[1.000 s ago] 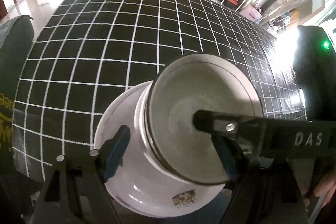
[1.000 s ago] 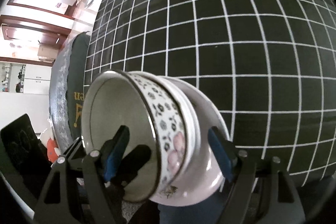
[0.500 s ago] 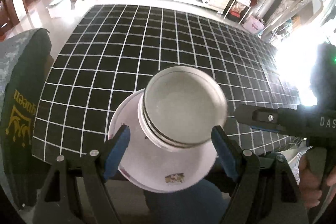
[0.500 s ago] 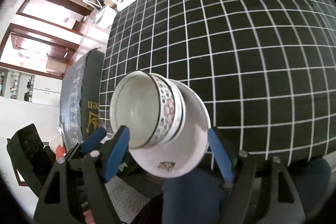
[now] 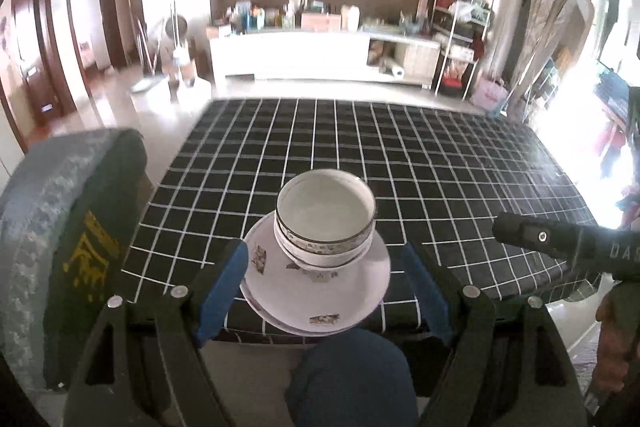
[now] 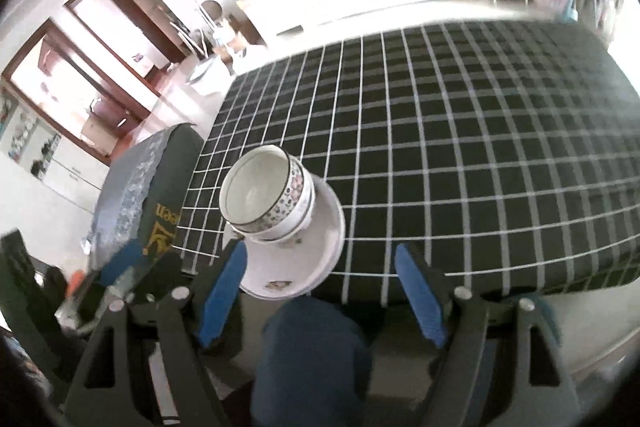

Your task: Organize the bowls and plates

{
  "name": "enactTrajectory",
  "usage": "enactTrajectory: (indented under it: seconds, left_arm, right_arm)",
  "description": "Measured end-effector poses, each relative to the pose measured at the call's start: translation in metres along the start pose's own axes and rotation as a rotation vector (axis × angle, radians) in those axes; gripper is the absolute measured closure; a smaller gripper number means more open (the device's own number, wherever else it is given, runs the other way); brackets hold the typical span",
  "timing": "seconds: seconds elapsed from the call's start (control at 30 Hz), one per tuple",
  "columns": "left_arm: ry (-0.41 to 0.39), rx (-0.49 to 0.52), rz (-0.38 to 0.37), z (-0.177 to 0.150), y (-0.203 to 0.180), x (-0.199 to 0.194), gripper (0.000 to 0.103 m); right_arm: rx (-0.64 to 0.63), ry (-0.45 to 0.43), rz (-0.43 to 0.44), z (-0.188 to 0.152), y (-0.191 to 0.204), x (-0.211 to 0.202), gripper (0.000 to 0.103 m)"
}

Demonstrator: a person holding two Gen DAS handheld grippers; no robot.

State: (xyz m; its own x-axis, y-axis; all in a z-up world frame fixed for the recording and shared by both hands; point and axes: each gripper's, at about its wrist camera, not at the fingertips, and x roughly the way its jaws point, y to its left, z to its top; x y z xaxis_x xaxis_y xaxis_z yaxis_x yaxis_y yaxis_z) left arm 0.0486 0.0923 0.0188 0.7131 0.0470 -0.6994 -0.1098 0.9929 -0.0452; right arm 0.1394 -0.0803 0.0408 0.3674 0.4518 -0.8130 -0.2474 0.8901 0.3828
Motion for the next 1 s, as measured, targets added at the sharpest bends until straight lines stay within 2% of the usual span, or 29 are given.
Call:
enactTrajectory:
  seconds: [0.2,0.47,0.53,0.63,0.7,0.83,0.9,1.0]
  left_arm:
    - [-0.086,0.047,-0.027,-0.020,-0.022,-0.036,0.025]
    - [-0.178,0.058,-0.033,-0.046,-0.031,-0.066,0.025]
    - [-0.192,0.056,-0.022,-0.054,-0.031,-0.071,0.024]
    - [-0.182,0.061,-0.036,-0.061,-0.031,-0.070,0.018]
    - [-0.182,0.082,-0.034,-0.067,-0.034,-0.070,0.010]
    - [-0.180,0.081,-0.051,-0.075,-0.035,-0.070,0.009]
    - [-0.183,0.083,-0.037,-0.078,-0.036,-0.070,0.000]
    - [-0.193,0.087,-0.031,-0.080,-0.037,-0.072,0.000]
  right_arm:
    - [-0.162,-0.188,-0.095,-0.040,0.016,-0.045,0.022]
    - [-0.271,-0.378,-0.231,-0.084,0.018,-0.075,0.004]
    - [-0.278,-0.401,-0.251,-0.093,0.015,-0.079,0.000]
    - [-0.281,-0.416,-0.264,-0.103,0.010,-0.081,0.000]
    - [-0.287,-0.429,-0.260,-0.110,0.009,-0.082,0.000]
    - [-0.300,-0.451,-0.298,-0.115,0.011,-0.079,0.000]
    - [-0.297,-0.451,-0.297,-0.119,0.011,-0.080,0.000]
    - [-0.305,-0.445,-0.289,-0.122,0.013,-0.077,0.000]
